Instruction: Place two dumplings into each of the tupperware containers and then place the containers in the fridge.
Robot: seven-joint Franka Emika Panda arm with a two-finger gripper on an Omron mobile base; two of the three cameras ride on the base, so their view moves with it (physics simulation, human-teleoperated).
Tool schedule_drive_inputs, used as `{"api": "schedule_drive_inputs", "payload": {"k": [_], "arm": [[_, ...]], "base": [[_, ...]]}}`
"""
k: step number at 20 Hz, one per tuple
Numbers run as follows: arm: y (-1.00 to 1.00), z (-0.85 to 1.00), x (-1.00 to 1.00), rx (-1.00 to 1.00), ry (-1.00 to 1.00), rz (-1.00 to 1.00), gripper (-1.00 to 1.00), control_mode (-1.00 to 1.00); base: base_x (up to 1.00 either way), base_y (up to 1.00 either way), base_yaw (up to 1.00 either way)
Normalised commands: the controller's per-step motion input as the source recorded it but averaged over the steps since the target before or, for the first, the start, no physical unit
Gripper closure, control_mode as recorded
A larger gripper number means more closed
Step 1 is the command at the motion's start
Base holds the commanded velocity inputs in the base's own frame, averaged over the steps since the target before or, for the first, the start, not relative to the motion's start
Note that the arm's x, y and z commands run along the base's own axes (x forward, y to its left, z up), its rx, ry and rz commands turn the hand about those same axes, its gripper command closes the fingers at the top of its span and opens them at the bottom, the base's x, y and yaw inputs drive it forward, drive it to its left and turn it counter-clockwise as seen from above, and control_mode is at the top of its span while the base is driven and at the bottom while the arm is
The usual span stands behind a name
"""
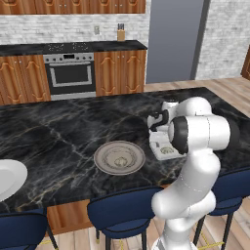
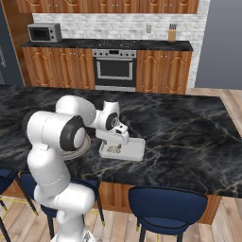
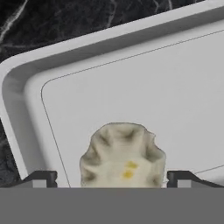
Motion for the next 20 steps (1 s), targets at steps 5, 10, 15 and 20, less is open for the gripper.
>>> {"api": "schedule_drive_inputs", "payload": {"k": [5,10,15,20], "arm": [[0.06,0.72,-0.57,0.01,0.0,0.0,-1.0,-1.0],[0.93,0.38,-0.49,0.0,0.07,0.16,-1.0,-1.0],[1.0,0.01,-0.35,0.0,0.14,0.23,-1.0,-1.0],[0.88,-0.14,0.0,0.12,-0.01,0.23,-1.0,-1.0]], "base": [[0.0,0.0,0.0],[0.0,0.0,0.0],[0.0,0.0,0.0],[0.0,0.0,0.0]]}}
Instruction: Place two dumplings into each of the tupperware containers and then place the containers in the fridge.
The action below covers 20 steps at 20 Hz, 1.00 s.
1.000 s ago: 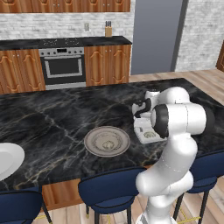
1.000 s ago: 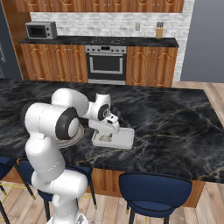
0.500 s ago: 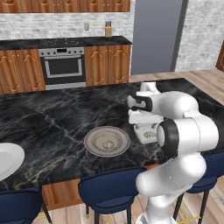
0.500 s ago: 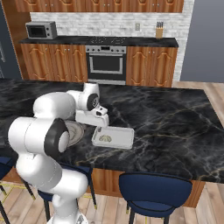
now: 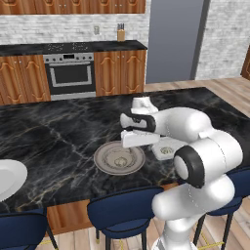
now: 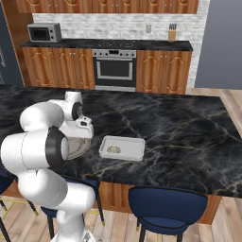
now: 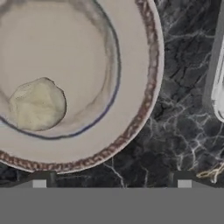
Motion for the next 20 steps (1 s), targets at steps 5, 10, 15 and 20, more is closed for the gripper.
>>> {"api": "schedule_drive_inputs", "payload": {"k": [5,10,15,20], "arm": [[0.67,-0.21,0.12,0.15,-0.19,0.17,-1.0,-1.0],[0.36,-0.07,0.12,0.0,0.04,0.0,-1.0,-1.0],[0.09,-0.42,0.31,0.0,0.0,0.0,-1.0,-1.0],[0.13,-0.14,0.09,0.0,0.06,0.0,-1.0,-1.0]], "base": [[0.0,0.0,0.0],[0.0,0.0,0.0],[0.0,0.0,0.0],[0.0,0.0,0.0]]}}
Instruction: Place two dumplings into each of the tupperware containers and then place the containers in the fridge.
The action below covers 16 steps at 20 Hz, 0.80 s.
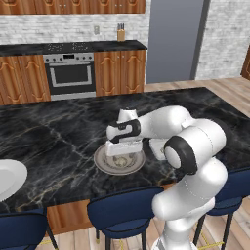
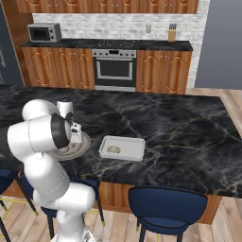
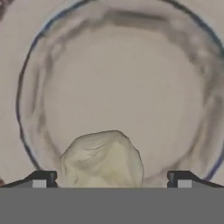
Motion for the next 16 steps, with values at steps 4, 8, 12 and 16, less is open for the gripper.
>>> {"api": "schedule_drive_inputs", "payload": {"k": [4,8,12,16], "arm": [[0.0,-0.06,-0.05,0.0,0.03,0.0,-1.0,-1.0],[0.0,-0.16,-0.24,0.0,0.09,0.0,-1.0,-1.0],[0.0,-0.23,-0.33,0.0,0.03,0.0,-1.0,-1.0],[0.03,-0.07,-0.02,0.0,0.03,0.0,1.0,-1.0]], "base": [[0.0,0.0,0.0],[0.0,0.0,0.0],[0.0,0.0,0.0],[0.0,0.0,0.0]]}}
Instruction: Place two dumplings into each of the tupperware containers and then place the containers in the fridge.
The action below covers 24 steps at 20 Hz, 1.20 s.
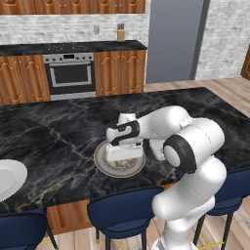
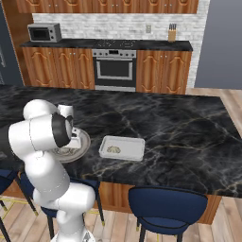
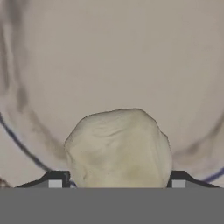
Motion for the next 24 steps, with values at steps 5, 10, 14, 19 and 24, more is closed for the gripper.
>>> {"api": "schedule_drive_inputs", "payload": {"k": [5,10,14,19,24], "arm": [[-0.07,0.21,-0.03,0.0,-0.02,0.0,1.0,-1.0],[-0.53,0.88,-0.52,0.0,-0.01,-0.03,1.0,-1.0],[-0.97,0.52,-0.6,0.0,0.05,-0.09,1.0,-1.0],[-1.0,0.17,-0.01,0.0,0.03,-0.03,1.0,-1.0],[-1.0,0.0,0.39,-0.02,0.05,-0.05,1.0,-1.0]], "base": [[0.0,0.0,0.0],[0.0,0.0,0.0],[0.0,0.0,0.0],[0.0,0.0,0.0],[0.0,0.0,0.0]]}}
